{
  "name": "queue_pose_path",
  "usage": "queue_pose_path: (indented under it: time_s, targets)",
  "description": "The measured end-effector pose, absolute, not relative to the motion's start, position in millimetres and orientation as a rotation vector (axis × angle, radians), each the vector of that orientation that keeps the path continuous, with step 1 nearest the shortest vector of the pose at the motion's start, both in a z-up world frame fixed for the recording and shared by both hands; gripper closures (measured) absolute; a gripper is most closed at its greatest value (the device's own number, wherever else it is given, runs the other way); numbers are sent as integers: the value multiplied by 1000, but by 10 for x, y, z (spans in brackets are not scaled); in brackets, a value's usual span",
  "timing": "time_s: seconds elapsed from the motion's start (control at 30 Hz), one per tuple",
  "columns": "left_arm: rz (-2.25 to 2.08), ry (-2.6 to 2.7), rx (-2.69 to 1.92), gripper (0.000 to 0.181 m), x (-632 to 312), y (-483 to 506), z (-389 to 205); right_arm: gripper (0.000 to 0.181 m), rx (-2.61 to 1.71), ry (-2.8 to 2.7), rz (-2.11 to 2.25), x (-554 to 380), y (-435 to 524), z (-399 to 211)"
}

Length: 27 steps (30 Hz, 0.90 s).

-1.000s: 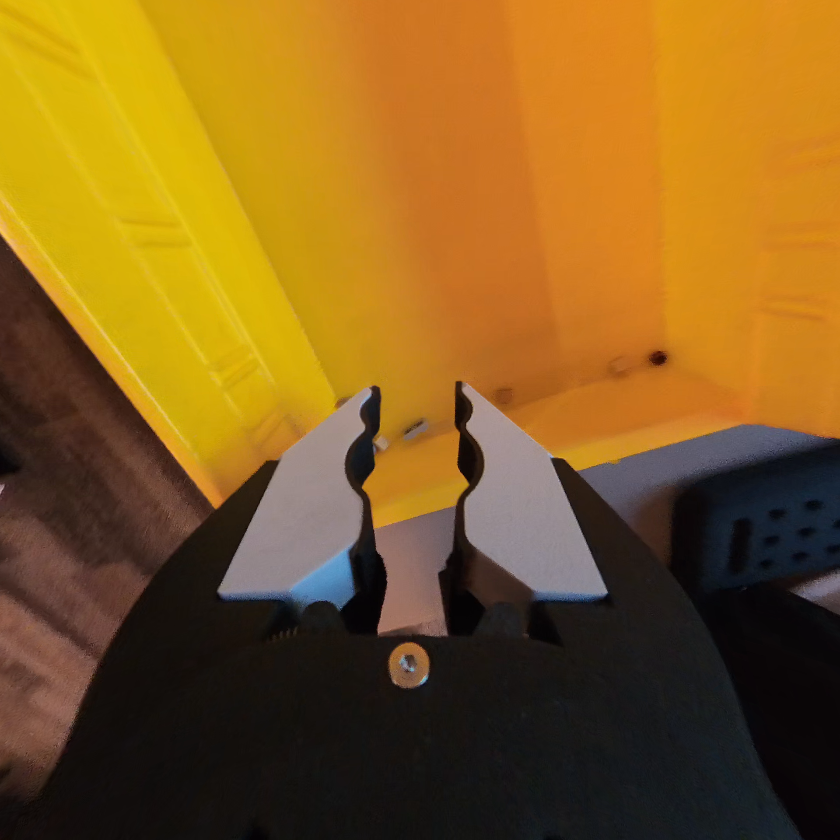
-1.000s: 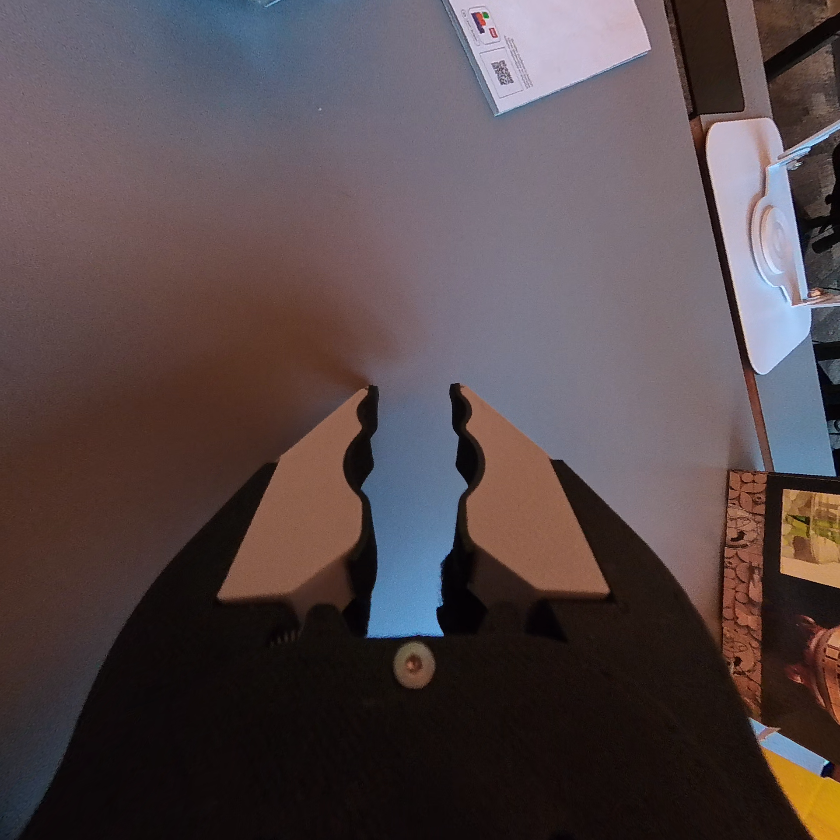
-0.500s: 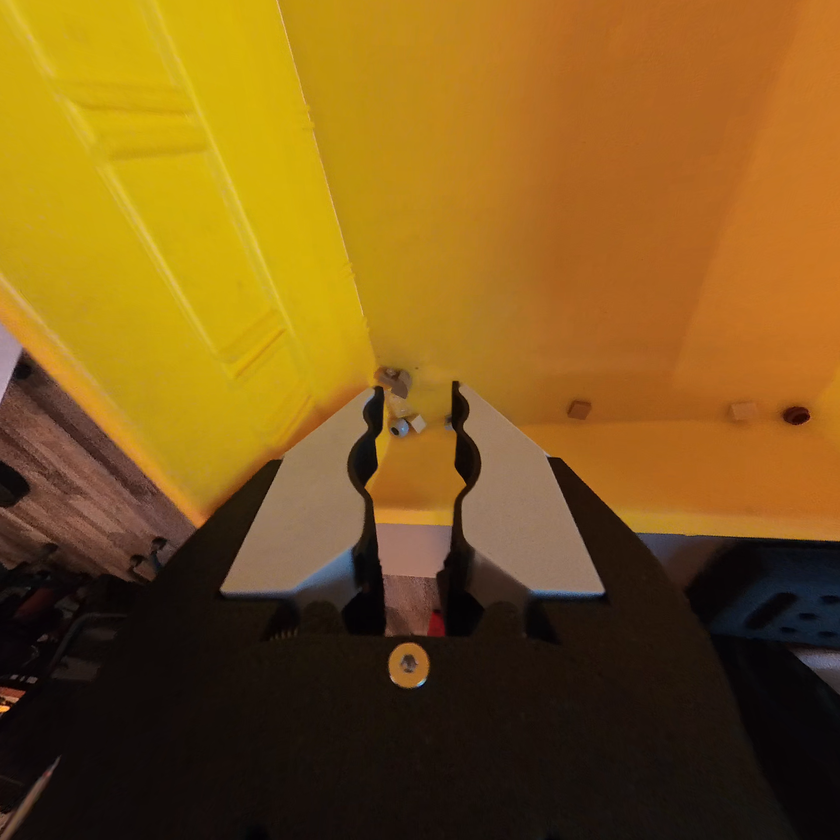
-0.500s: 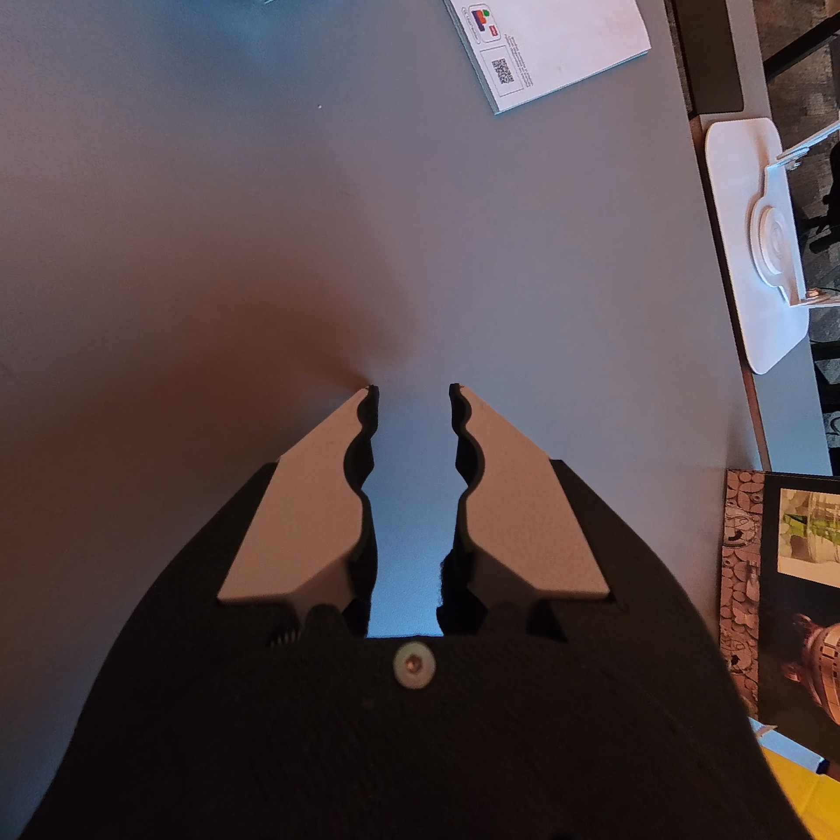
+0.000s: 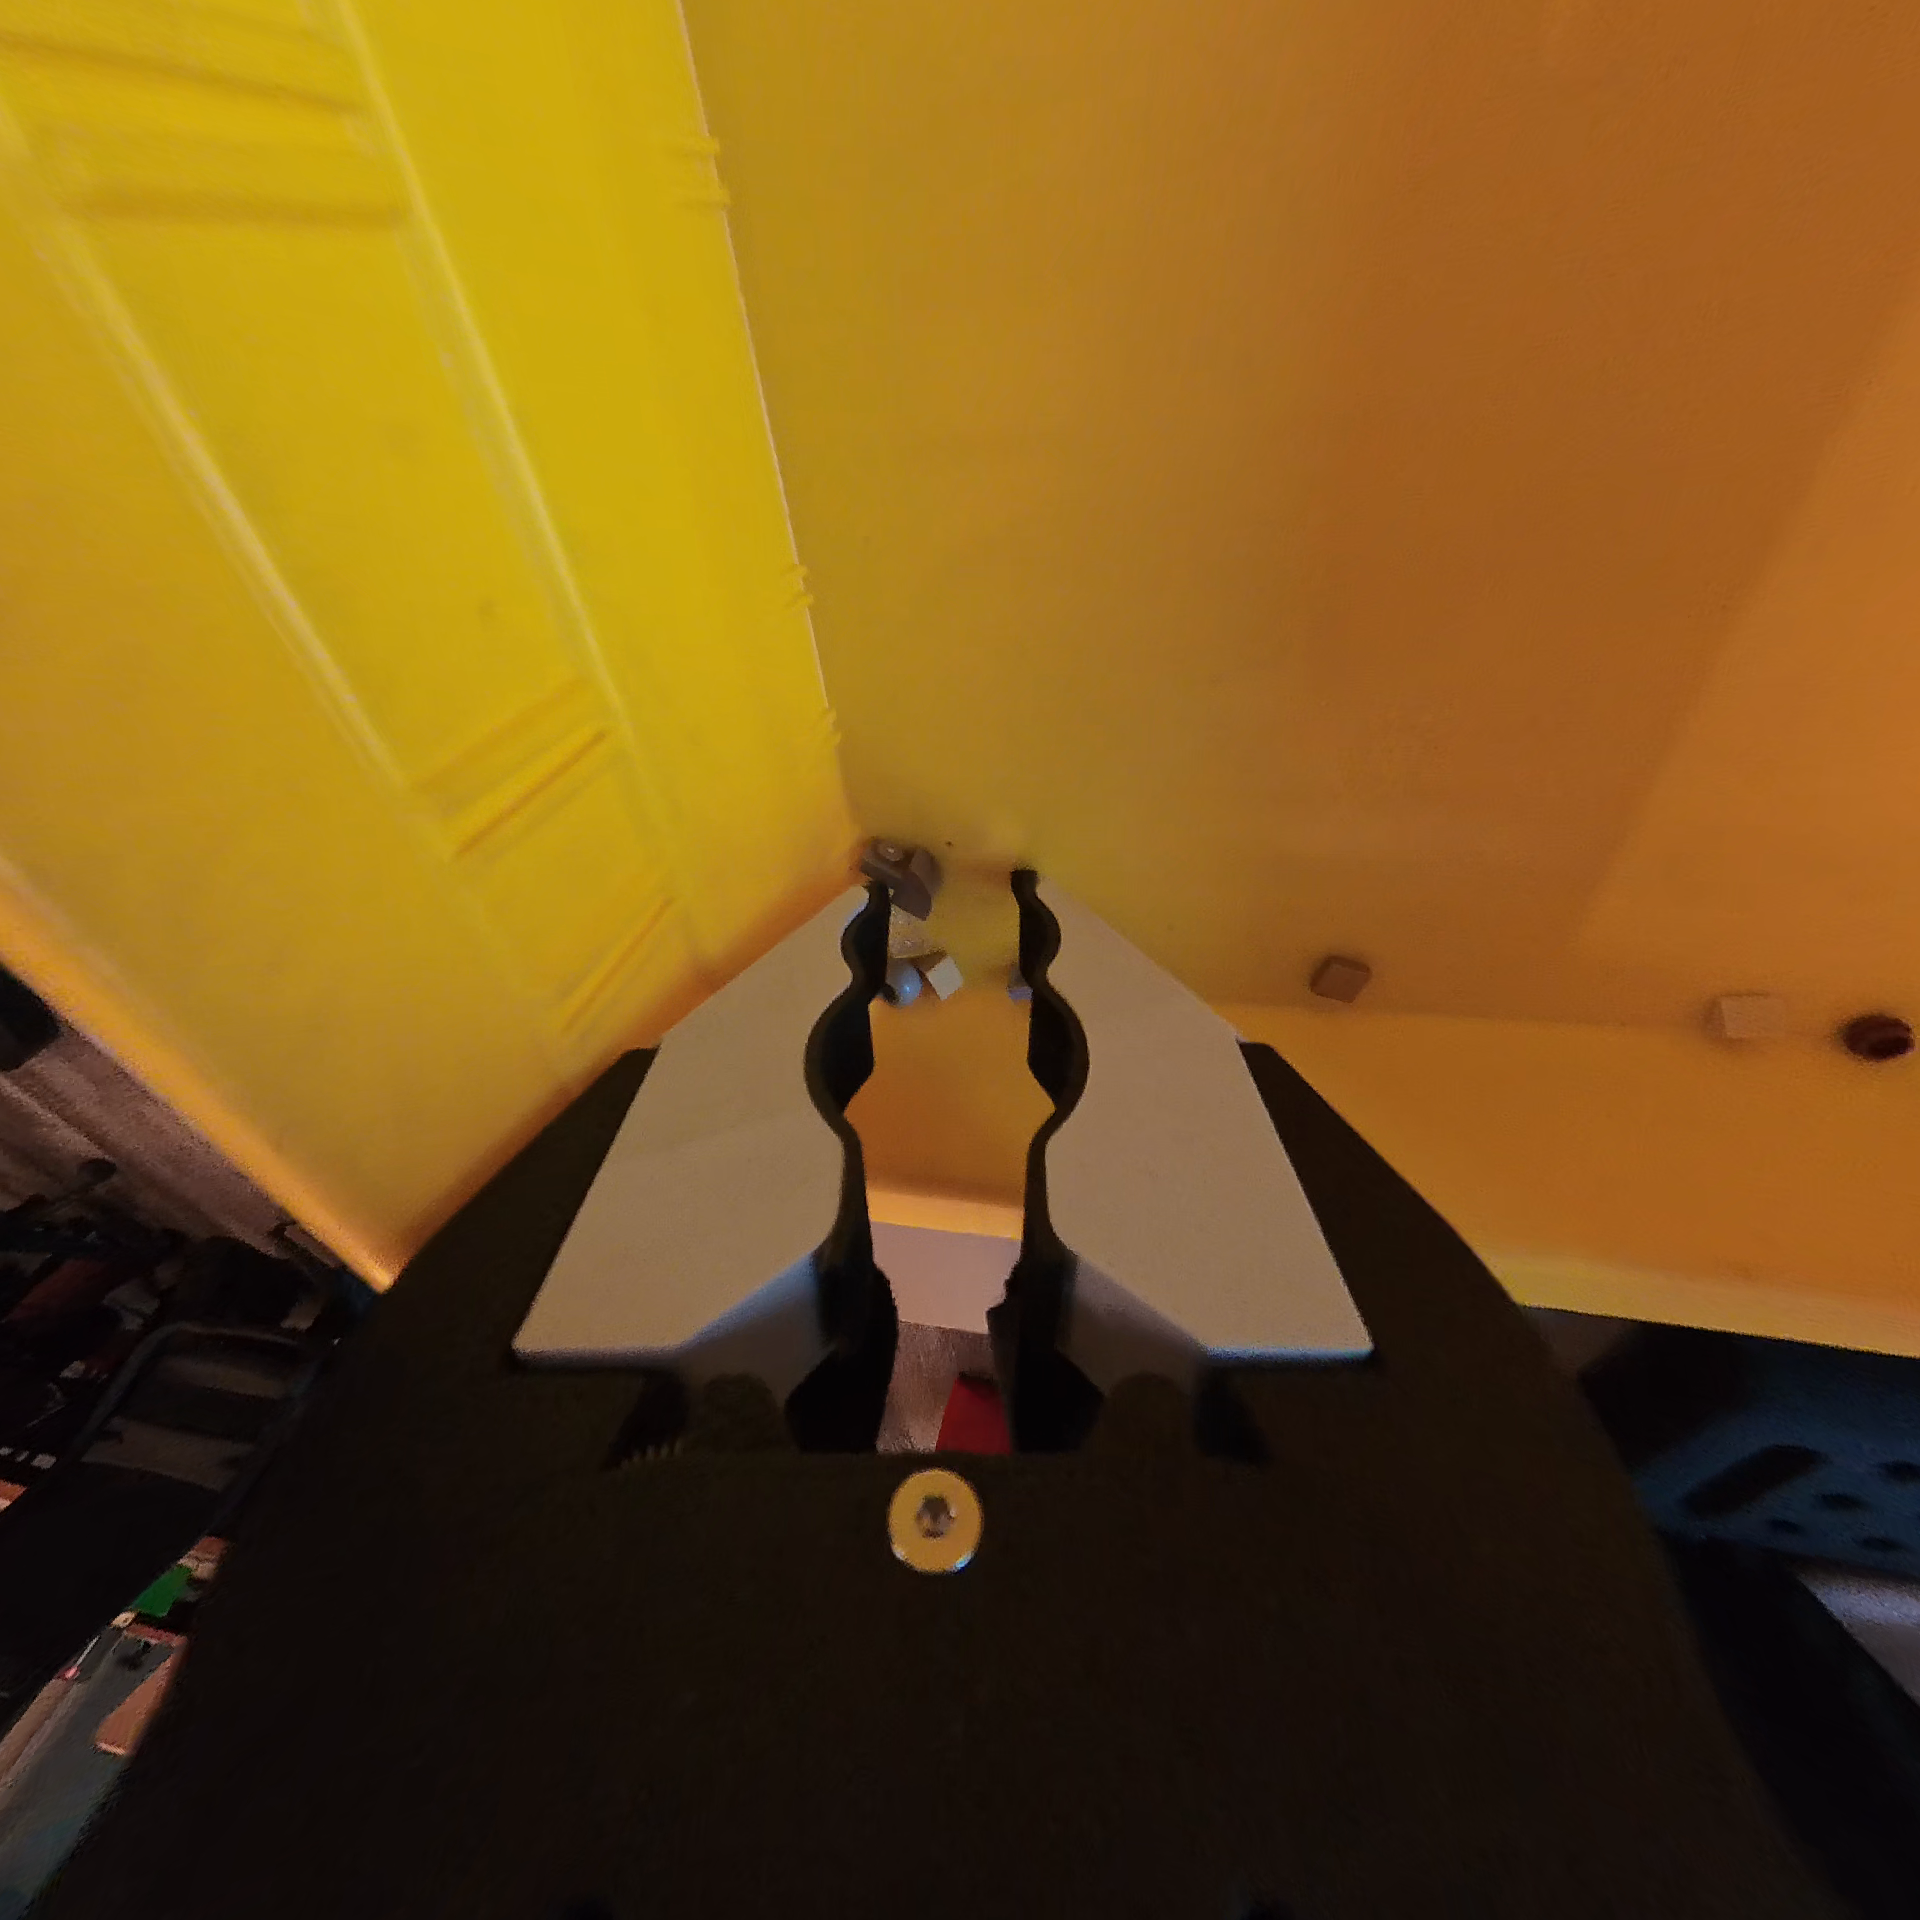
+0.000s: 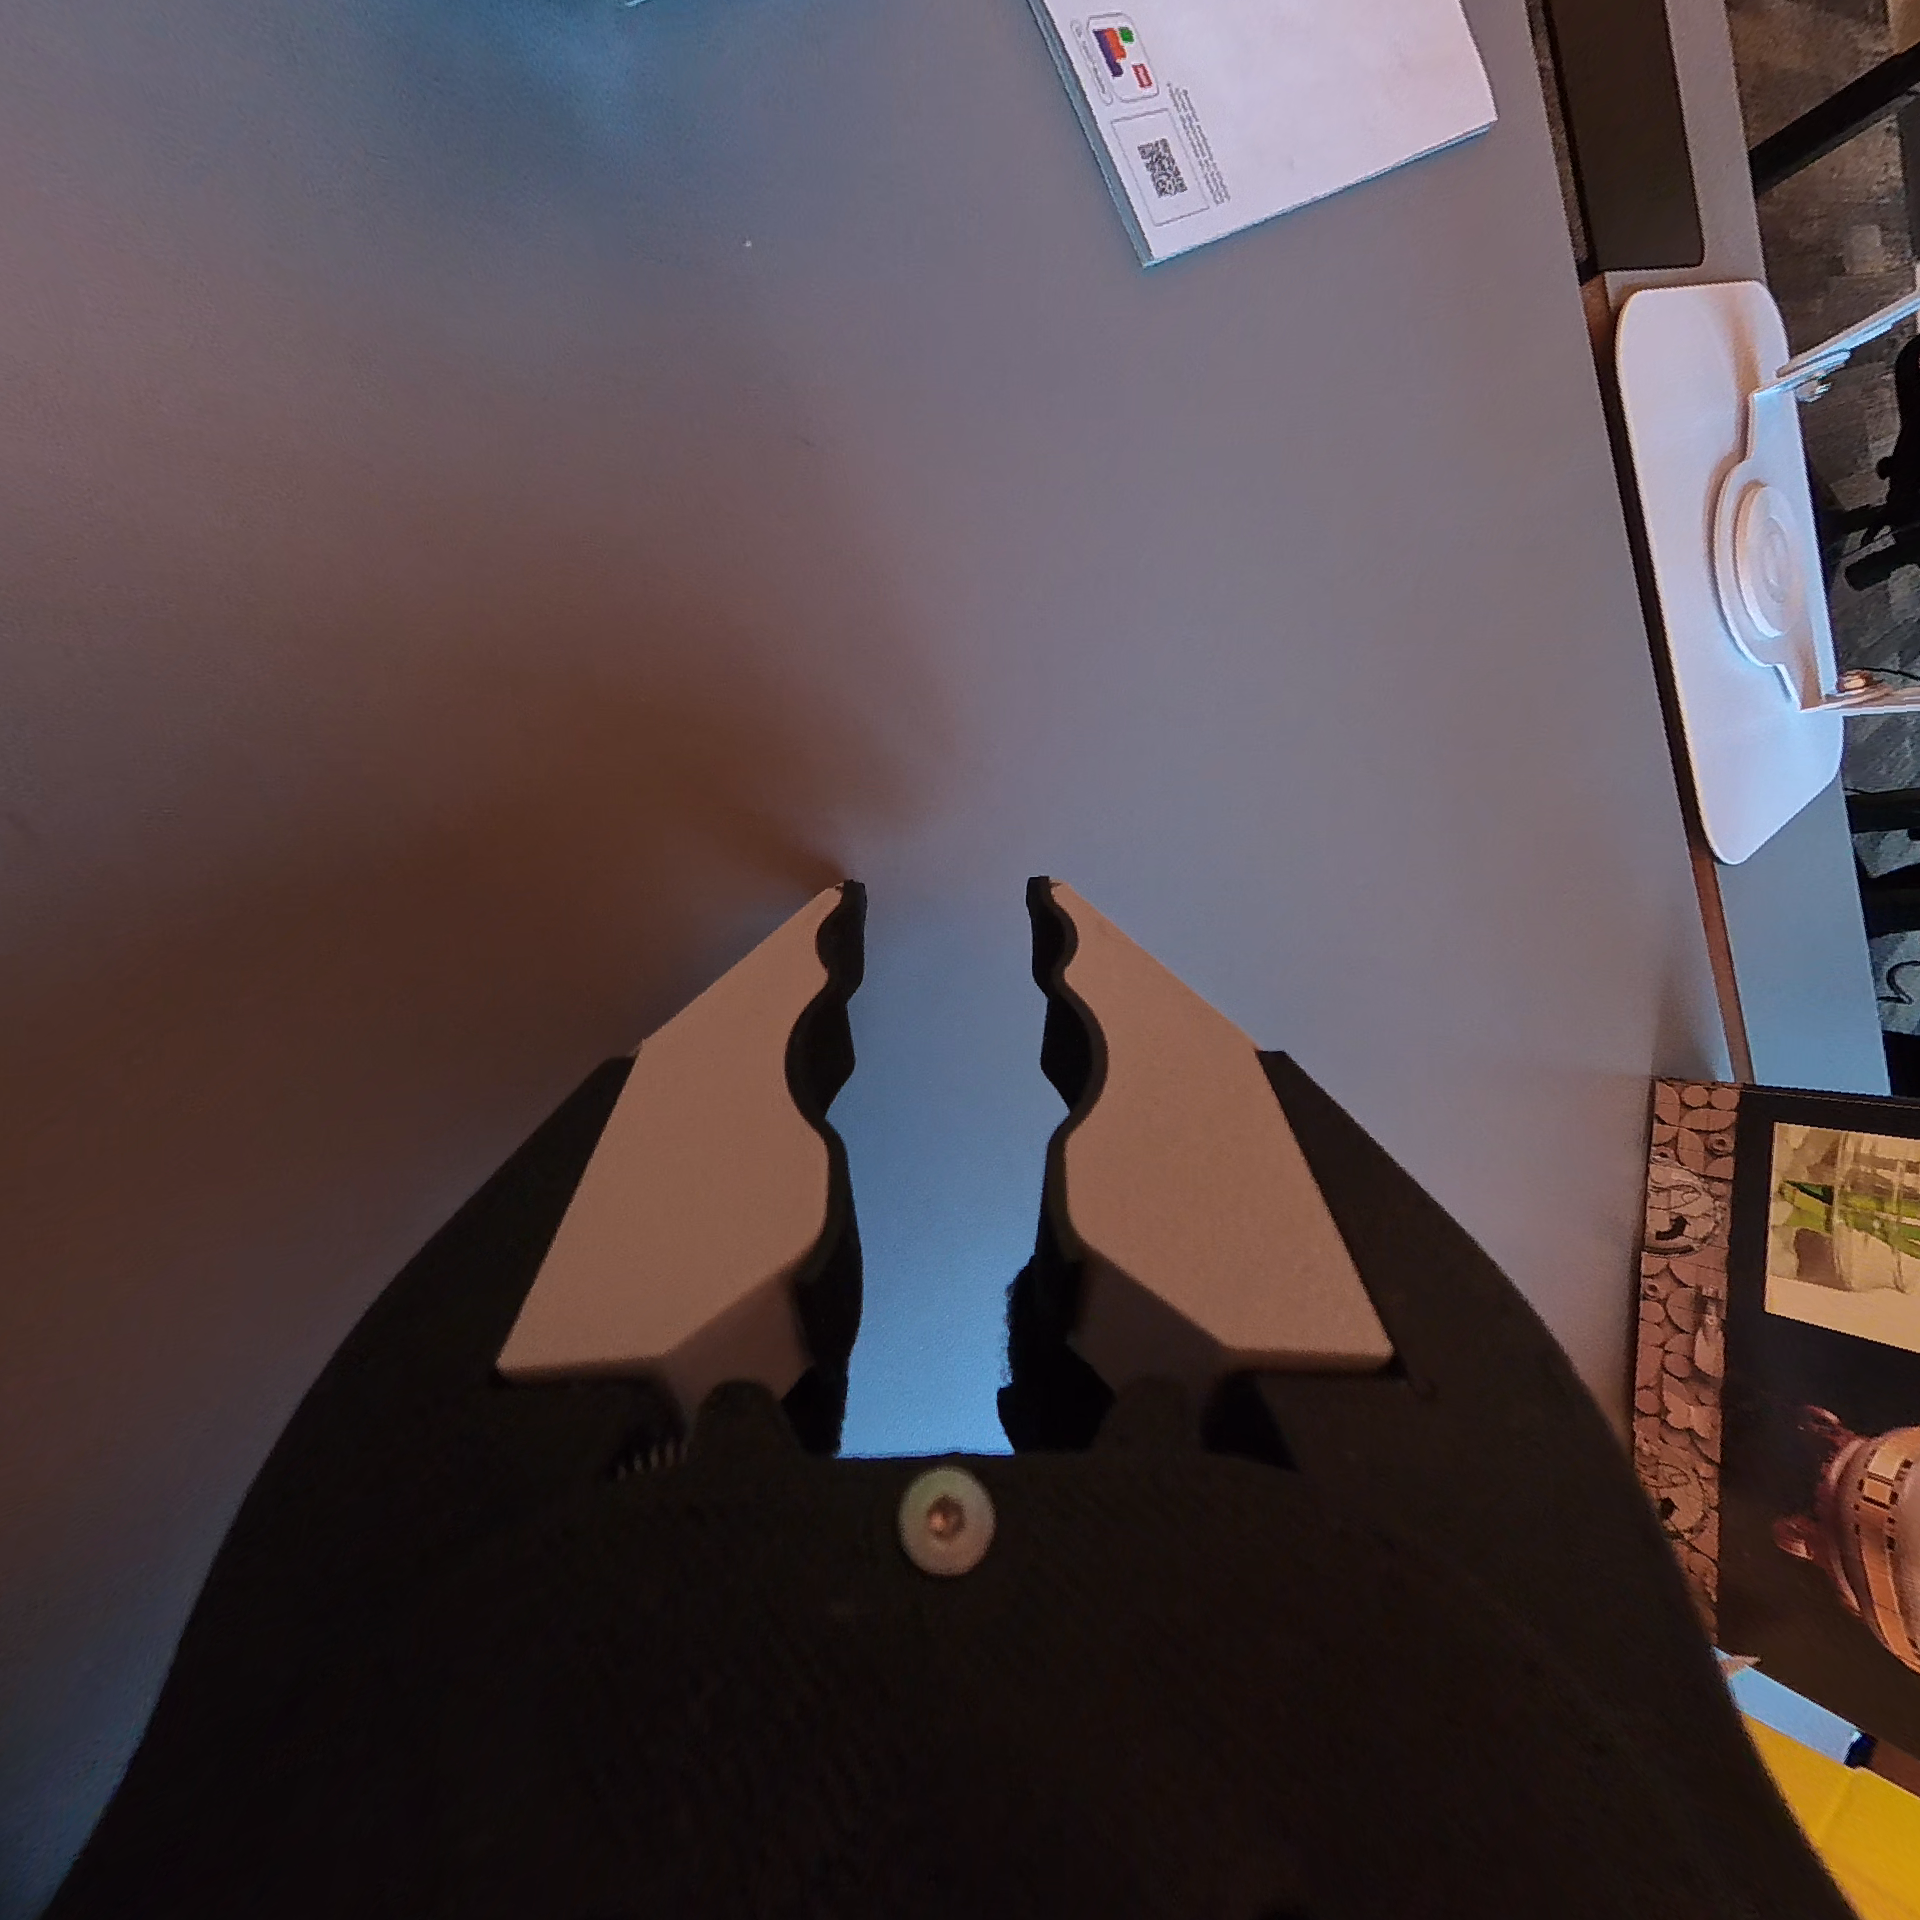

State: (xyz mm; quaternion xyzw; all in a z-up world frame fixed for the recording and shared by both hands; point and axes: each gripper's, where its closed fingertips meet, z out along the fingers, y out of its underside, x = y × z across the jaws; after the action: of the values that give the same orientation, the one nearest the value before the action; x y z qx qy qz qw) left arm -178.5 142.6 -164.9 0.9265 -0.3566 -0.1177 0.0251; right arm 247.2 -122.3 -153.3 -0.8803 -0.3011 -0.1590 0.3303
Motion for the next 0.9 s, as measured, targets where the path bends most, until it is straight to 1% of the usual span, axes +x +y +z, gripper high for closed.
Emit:
queue_pose_path:
  time_s: [0.1,0.13,0.2,0.4,0.5,0.7,0.77,0.8,0.83,0.9]
  targets:
    - [-279,-1123,2860,155,-1731,1393,-1648,149,-2299,-788,-417,2468,-1223,-1525]
    - [-209,-1138,2869,158,-1667,1377,-1637,149,-2300,-789,-417,2470,-1224,-1527]
    - [-128,-1163,2905,158,-1587,1386,-1583,149,-2302,-790,-416,2470,-1225,-1534]
    - [-148,-1142,2976,151,-1650,1504,-1482,149,-2305,-792,-418,2470,-1228,-1539]
    - [-165,-1139,2961,153,-1660,1489,-1561,150,-2306,-790,-419,2475,-1230,-1538]
    - [-168,-1103,2923,151,-1673,1429,-1650,150,-2306,-790,-418,2474,-1231,-1538]
    - [-155,-1107,2911,159,-1668,1416,-1658,150,-2307,-792,-420,2474,-1233,-1538]
    - [-137,-1119,2909,171,-1647,1408,-1659,150,-2306,-793,-421,2474,-1234,-1538]
    - [-130,-1135,2903,174,-1636,1399,-1659,150,-2306,-793,-422,2475,-1234,-1537]
    - [-109,-1162,2905,174,-1603,1394,-1639,150,-2307,-791,-420,2476,-1235,-1537]
